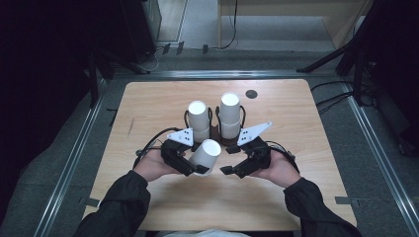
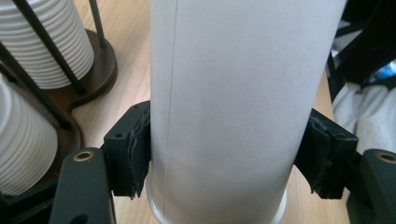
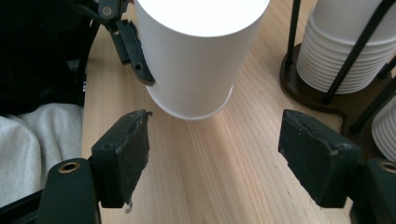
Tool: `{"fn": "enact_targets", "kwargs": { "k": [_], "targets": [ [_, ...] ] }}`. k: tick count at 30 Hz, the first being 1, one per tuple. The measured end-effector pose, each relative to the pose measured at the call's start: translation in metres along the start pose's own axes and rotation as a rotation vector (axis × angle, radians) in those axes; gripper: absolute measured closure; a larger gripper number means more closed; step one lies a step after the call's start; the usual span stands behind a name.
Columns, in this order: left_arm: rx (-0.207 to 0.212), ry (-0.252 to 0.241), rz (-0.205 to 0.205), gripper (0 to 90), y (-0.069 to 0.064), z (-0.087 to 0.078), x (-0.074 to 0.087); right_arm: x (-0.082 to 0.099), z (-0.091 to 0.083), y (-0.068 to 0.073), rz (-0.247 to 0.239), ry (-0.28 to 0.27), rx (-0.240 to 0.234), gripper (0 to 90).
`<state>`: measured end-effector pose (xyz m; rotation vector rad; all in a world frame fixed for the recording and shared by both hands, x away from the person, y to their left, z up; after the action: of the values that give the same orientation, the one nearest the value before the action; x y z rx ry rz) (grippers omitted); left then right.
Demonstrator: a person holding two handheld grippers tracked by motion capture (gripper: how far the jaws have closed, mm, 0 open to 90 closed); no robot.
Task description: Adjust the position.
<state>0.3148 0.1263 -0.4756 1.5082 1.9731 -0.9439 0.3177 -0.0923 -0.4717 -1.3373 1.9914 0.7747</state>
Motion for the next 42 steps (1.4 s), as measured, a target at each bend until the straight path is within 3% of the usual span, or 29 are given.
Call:
{"fn": "enact_targets", "kwargs": {
  "k": [5,9,16,26,29,35,36,37,38,42],
  "targets": [
    [-0.011,0.066,0.039,28.3,0.002,-0.002,0.002,0.001,0.009,0.002,-0.027,0.021,0.003,26.4],
    [-0.008,0.115,0.047,28.3,0.003,0.001,0.004,0.004,0.015,0.0,-0.019,0.036,-0.003,26.5],
    [0.05,0.186,0.043,28.1,0.002,0.013,0.005,0.002,0.019,0.002,-0.035,0.031,-0.019,26.5],
    [0.127,0.231,0.049,27.6,-0.006,0.029,0.007,-0.005,0.026,0.016,-0.077,0.016,-0.076,26.6],
    [0.135,0.232,0.049,27.6,-0.007,0.03,0.007,-0.007,0.028,0.018,-0.093,0.019,-0.092,33.4],
    [0.13,0.201,0.059,25.6,-0.007,0.031,0.008,-0.008,0.027,0.02,-0.107,0.035,-0.098,33.9],
    [0.105,0.176,0.06,22.6,-0.006,0.031,0.008,-0.008,0.026,0.02,-0.111,0.032,-0.095,33.8],
    [0.088,0.156,0.035,10.9,-0.005,0.03,0.007,-0.009,0.024,0.019,-0.111,0.028,-0.091,33.8],
    [0.096,0.141,0.014,6.6,-0.005,0.029,0.006,-0.009,0.024,0.018,-0.115,0.021,-0.088,33.8],
    [0.09,0.103,0.011,2.0,-0.006,0.028,0.006,-0.008,0.021,0.015,-0.099,0.018,-0.082,33.8]
  ]
}}
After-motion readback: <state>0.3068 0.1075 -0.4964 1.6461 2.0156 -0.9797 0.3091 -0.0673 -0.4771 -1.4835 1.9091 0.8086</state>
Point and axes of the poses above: each handheld gripper's, and its own axes: z roughly forward along the jaws, x roughly out of its underside, y roughly to its left, the point moved 3 cm from there along z, roughly forward along the jaws, and after that the axes turned 7 degrees about x, right-handed, at the moved point
